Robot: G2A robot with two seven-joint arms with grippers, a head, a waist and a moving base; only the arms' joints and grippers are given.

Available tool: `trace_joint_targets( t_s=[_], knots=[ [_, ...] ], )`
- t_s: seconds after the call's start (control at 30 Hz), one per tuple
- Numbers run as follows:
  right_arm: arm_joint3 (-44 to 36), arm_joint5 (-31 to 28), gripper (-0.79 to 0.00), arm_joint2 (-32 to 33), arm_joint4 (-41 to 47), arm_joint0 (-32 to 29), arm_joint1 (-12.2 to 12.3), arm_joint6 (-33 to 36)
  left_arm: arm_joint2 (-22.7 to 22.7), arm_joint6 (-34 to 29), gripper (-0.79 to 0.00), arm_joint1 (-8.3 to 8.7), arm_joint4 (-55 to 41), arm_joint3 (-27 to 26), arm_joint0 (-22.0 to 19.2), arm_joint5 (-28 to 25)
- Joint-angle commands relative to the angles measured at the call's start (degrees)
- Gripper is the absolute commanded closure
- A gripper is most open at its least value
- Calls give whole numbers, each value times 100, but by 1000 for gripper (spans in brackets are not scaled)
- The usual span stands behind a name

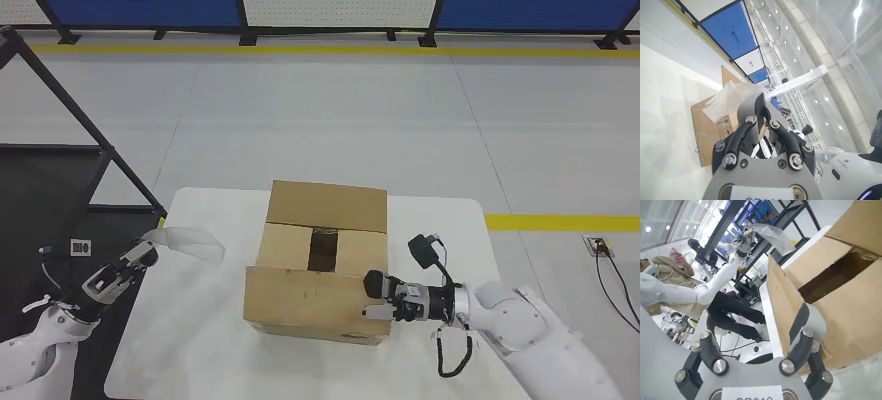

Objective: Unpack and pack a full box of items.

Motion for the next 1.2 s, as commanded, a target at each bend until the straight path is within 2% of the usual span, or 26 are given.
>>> trace_joint_targets(
  t_s=[0.0,0.17,0.3,0.4,0.6,0.83,1.0,1.17],
  knots=[
    [206,208,-785,-200,-19,191,-86,-61,17,-187,0,-2,-172,-153,71,-166],
    [740,505,-785,-608,-20,623,-279,83,155,-848,0,-17,-935,-535,202,-324],
    [1057,407,-785,-772,60,820,-393,119,385,-996,0,-38,-1336,-908,150,-176],
    [1224,328,-785,-801,96,881,-451,15,562,-1122,0,-54,-1554,-957,33,-50],
    [1435,355,-785,-744,-39,912,-549,-655,745,-1138,0,-74,-1536,-856,-132,-34],
    [1948,626,-785,-588,128,1101,-722,-1809,646,-1073,0,-57,-1483,-765,-89,-100],
    [2627,869,-785,-634,63,1439,-916,-2579,474,-983,0,-40,-1530,-778,27,-189],
    [3479,1148,-785,-853,15,1870,-1168,-2843,282,-949,0,-23,-1628,-879,189,-223]
  ],
)
